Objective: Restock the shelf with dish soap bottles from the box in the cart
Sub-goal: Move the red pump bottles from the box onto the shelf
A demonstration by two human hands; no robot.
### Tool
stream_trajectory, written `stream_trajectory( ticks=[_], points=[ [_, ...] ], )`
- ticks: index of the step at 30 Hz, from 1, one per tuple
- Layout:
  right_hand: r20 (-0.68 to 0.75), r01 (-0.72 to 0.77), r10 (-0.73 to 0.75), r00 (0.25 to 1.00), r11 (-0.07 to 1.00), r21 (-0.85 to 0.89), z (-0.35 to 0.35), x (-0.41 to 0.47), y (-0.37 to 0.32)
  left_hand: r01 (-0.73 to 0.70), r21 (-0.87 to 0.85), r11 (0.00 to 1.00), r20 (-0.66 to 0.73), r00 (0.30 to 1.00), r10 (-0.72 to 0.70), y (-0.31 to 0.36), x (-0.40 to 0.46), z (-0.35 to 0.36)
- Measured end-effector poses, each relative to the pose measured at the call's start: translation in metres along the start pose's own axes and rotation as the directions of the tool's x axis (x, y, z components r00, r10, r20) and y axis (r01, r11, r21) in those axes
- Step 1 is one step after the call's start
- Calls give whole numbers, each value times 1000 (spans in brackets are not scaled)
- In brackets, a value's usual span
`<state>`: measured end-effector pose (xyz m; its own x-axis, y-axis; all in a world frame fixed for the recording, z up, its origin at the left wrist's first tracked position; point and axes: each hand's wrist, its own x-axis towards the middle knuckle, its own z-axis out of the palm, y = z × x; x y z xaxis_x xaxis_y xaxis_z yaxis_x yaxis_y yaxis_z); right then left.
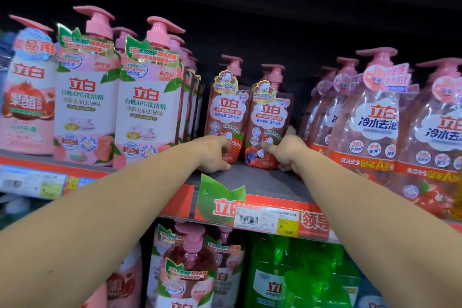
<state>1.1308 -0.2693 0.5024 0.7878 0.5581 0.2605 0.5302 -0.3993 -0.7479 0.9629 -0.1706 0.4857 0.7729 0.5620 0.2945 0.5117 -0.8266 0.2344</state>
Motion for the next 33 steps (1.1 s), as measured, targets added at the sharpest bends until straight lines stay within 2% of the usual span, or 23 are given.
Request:
stream_trajectory(
  ticks=[3,5,7,9,11,14,16,18,20,22,25,30,33],
  points=[
    [7,16,-16,1000,1000,-12,1,-1,-1,33,-21,999,29,999,-32,5,-8,-7],
    [26,34,-31,999,994,-100,-1,-6,-3,41,-82,996,6,999,-41,9,-17,-14],
    [6,104,-105,994,977,-183,-6,-22,-10,38,-154,987,-65,997,-49,10,-28,-21],
    [-82,186,-205,975,964,-191,-9,-45,-17,-1,-162,987,-163,986,-26,11,-43,-25],
    [-141,302,-364,921,894,-330,-8,-75,-28,-43,-88,995,-270,963,17,12,-62,-29],
    [-130,452,-598,791,714,-535,3,-125,-53,-117,40,992,-437,891,122,8,-99,-37],
    [-118,501,-672,731,647,-575,19,-164,-77,-103,141,985,-514,843,162,-11,-136,-43],
    [-82,537,-695,715,620,-571,48,-207,-101,-14,235,972,-600,785,156,-50,-181,-47],
    [-20,584,-692,721,624,-519,90,-254,-126,119,250,961,-649,757,75,-103,-236,-51],
    [66,651,-704,707,611,-452,141,-301,-150,308,256,916,-600,794,-100,-164,-295,-55],
    [223,737,-709,669,593,-324,221,-369,-189,530,231,816,-539,768,-346,-248,-384,-59],
    [424,835,-734,531,538,-116,340,-468,-241,695,262,670,-443,703,-556,-346,-499,-52],
    [508,871,-739,443,490,-47,405,-511,-255,772,244,587,-435,628,-646,-388,-547,-48]
  ],
)
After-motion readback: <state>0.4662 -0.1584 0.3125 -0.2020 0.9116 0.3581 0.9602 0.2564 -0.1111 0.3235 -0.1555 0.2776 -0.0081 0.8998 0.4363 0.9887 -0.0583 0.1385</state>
